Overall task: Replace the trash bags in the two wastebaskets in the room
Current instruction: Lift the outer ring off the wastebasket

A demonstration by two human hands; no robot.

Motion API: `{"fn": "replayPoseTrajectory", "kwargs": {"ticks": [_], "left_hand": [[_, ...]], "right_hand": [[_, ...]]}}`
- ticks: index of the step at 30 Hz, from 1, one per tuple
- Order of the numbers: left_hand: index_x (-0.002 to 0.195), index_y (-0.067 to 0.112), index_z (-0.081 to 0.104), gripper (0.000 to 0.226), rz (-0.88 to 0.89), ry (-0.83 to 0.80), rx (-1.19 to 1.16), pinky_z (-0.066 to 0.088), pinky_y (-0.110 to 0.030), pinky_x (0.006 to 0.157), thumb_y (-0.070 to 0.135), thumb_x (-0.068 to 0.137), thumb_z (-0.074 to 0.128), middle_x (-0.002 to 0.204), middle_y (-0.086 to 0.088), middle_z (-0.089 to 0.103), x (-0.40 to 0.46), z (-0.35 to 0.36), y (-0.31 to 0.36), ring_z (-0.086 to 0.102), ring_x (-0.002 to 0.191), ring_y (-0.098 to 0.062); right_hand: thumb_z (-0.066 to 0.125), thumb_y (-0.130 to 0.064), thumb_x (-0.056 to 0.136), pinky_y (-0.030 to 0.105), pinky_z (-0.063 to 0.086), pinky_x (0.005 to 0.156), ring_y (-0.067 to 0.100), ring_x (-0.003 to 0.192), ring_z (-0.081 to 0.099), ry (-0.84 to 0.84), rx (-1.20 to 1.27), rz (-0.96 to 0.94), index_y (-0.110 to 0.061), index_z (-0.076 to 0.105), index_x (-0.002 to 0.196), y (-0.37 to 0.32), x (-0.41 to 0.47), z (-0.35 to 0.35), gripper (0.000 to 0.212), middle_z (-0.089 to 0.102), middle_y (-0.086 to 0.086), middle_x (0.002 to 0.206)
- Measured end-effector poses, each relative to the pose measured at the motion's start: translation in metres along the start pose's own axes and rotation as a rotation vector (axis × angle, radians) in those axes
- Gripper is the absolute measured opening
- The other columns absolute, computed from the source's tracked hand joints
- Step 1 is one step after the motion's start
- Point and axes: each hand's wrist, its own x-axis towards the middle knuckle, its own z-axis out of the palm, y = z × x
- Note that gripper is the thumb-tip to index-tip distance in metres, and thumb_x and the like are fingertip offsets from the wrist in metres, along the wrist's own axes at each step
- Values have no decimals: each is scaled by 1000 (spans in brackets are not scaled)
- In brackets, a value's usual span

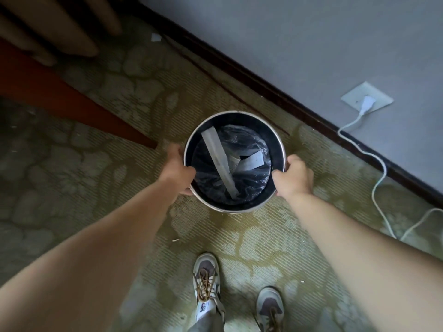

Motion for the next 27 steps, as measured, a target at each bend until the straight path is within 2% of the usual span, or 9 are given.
{"fn": "replayPoseTrajectory", "kwargs": {"ticks": [4, 6, 8, 12, 15, 18, 21, 24, 27], "left_hand": [[108, 30, 39, 44, 37, 38, -28, 61, -46, 55, -5, 84, 52, 120, -13, 54, -51, -27, 28, 68, 88, -39], [107, 26, 40, 41, 44, 46, -55, 60, -42, 49, -5, 83, 52, 116, -15, 56, -81, -38, 42, 70, 78, -37], [105, 24, 40, 38, 55, 60, -69, 60, -44, 50, -4, 82, 50, 109, -15, 57, -114, -48, 56, 71, 71, -36], [103, 27, 41, 37, 77, 94, -64, 61, -47, 53, 0, 80, 50, 102, -14, 61, -186, -65, 78, 71, 69, -36], [112, 40, 40, 55, 97, 52, -45, 61, -47, 54, -4, 80, 47, 104, -10, 61, -243, -74, 79, 71, 75, -33], [121, 45, 40, 67, 76, 28, -12, 61, -47, 52, -8, 79, 40, 107, -9, 60, -287, -71, 67, 71, 74, -32], [127, 42, 41, 69, 14, 28, -26, 60, -48, 51, -7, 79, 35, 110, -12, 60, -322, -61, 42, 72, 71, -34], [126, 41, 43, 67, -39, 31, -38, 60, -49, 51, -5, 79, 33, 112, -13, 59, -333, -44, 7, 71, 74, -36], [124, 40, 48, 66, -54, 66, -11, 59, -43, 45, -5, 78, 32, 105, -11, 61, -324, -20, -37, 69, 68, -30]], "right_hand": [[57, -8, 81, 46, 61, 64, 31, 76, 64, 6, 9, -31, -10, 58, 88, -28, -33, -49, 7, 58, 5, 83], [55, -10, 80, 44, 60, 65, 34, 76, 64, 30, -2, -49, -10, 56, 83, -41, -51, -73, 4, 62, 10, 88], [55, -11, 79, 43, 59, 66, 34, 77, 64, 35, 0, -69, -10, 56, 83, -53, -71, -99, 3, 64, 13, 91], [54, -10, 80, 44, 58, 70, 33, 82, 63, 4, -16, -110, -9, 57, 89, -69, -119, -153, 10, 65, 12, 94], [54, -11, 82, 46, 56, 78, 34, 92, 61, -6, -27, -114, -10, 54, 106, -69, -160, -189, 24, 60, 9, 105], [54, -12, 86, 44, 54, 80, 32, 92, 57, -42, -72, -110, -16, 48, 121, -57, -192, -211, 36, 54, 9, 108], [53, -11, 86, 43, 56, 79, 31, 93, 59, -103, -100, -157, -22, 49, 119, -34, -221, -222, 35, 60, 12, 111], [53, -11, 88, 34, 47, 73, 28, 94, 56, -171, -152, -136, -22, 52, 121, -1, -237, -213, 34, 59, 13, 116], [52, -8, 83, 40, 52, 81, 37, 99, 60, -198, -157, -53, -19, 53, 116, 36, -241, -188, 34, 62, 17, 109]]}}
